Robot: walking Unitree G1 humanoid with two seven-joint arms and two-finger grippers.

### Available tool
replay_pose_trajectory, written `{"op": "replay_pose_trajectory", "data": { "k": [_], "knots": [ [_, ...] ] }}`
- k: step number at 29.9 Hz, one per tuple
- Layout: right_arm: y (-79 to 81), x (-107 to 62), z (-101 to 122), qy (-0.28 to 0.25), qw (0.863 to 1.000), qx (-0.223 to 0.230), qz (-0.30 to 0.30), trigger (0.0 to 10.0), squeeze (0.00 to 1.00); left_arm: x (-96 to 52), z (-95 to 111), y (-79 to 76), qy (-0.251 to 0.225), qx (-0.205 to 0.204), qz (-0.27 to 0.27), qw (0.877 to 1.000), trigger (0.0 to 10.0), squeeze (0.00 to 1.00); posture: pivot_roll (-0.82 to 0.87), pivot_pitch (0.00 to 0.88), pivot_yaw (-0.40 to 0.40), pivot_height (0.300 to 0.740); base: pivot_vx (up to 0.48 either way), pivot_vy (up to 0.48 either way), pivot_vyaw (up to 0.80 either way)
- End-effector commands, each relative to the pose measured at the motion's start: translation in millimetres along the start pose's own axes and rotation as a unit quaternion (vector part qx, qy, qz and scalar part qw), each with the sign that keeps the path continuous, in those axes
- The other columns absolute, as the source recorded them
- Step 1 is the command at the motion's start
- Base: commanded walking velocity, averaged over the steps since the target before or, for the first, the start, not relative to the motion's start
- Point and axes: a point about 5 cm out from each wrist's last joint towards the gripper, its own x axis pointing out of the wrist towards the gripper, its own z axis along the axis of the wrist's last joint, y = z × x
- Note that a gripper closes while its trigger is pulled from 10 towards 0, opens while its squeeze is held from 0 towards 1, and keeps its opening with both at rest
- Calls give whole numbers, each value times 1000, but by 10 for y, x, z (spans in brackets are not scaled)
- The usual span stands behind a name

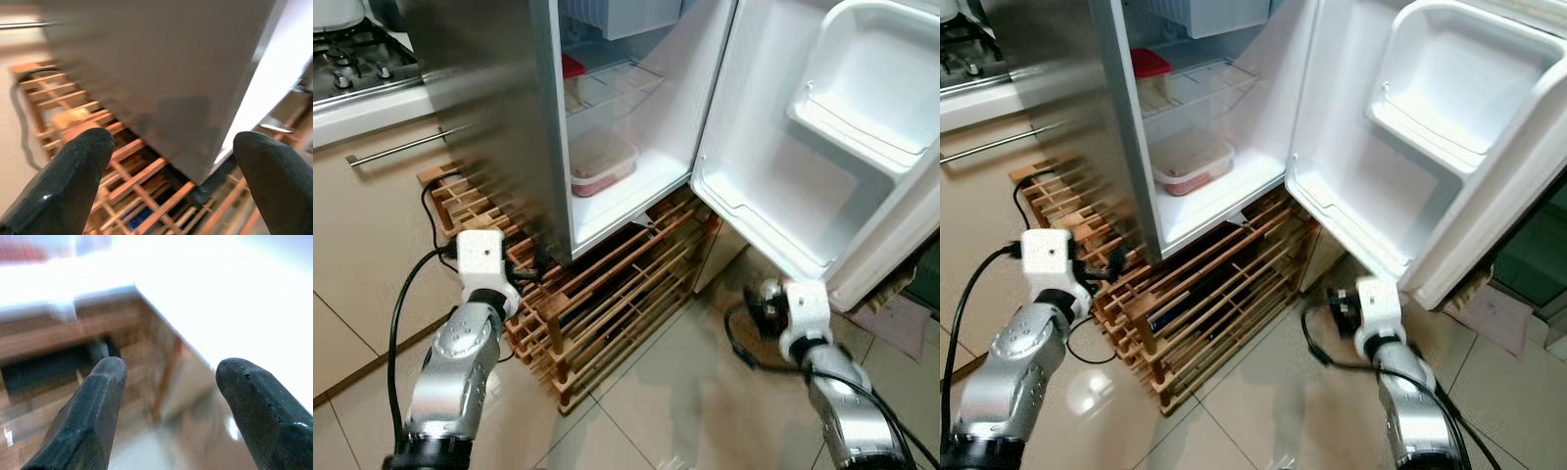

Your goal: Restocking fridge

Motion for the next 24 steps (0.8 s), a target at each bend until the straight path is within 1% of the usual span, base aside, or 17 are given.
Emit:
{"op": "replay_pose_trajectory", "data": {
  "k": [1,2,3,5,6,9,11,15,17,18,19,20,22,23,24],
  "knots": [
    [144,96,400,-78,996,35,8,10000,0,-86,69,-108,-42,-13,27,999,10000,0,27,0,-51,740,0,0,0],
    [144,96,400,-78,996,35,8,10000,0,-86,69,-108,-42,-13,27,999,10000,0,27,0,-51,740,0,0,0],
    [190,109,474,-91,995,37,15,10000,0,-98,96,-153,-54,-16,23,998,10000,0,27,0,-51,740,0,0,0],
    [268,131,613,-114,992,41,22,10000,0,-67,203,-235,-79,-12,18,997,10000,0,32,0,-59,740,0,0,234],
    [297,145,661,-120,992,42,25,10000,0,-26,292,-278,-97,-11,14,995,10000,0,33,0,-63,740,0,0,688],
    [297,154,647,-117,992,45,23,10000,0,-5,352,-320,-116,-16,8,993,10000,0,33,0,-63,740,0,99,673],
    [287,174,616,-109,993,48,23,10000,0,11,390,-358,-122,-22,2,992,10000,0,37,0,-63,740,0,454,638],
    [282,201,584,-97,994,57,18,10000,0,27,426,-406,-130,-9,-7,992,10000,0,47,0,-61,740,0,454,634],
    [246,207,557,-88,994,69,6,10000,0,65,437,-447,-125,4,-19,992,10000,0,67,0,-73,740,0,459,616],
    [200,201,535,-82,994,74,-6,10000,0,101,460,-463,-127,5,-25,992,10000,0,69,0,-79,740,0,480,600],
    [200,201,535,-82,994,74,-6,10000,0,101,460,-463,-127,5,-25,992,10000,0,69,0,-79,740,0,480,600],
    [152,191,513,-77,994,76,-17,10000,0,136,484,-477,-127,10,-33,991,10000,0,70,0,-83,740,0,480,600],
    [88,173,484,-72,994,72,-30,10000,0,183,493,-484,-122,21,-39,992,10000,0,72,0,-82,740,0,480,594],
    [38,157,467,-70,995,67,-38,10000,0,205,491,-461,-117,17,-34,992,10000,0,65,0,-83,740,0,480,594],
    [26,152,463,-69,995,65,-39,10000,0,209,488,-451,-116,15,-32,993,10000,0,63,0,-83,740,0,480,594]
  ]
}}
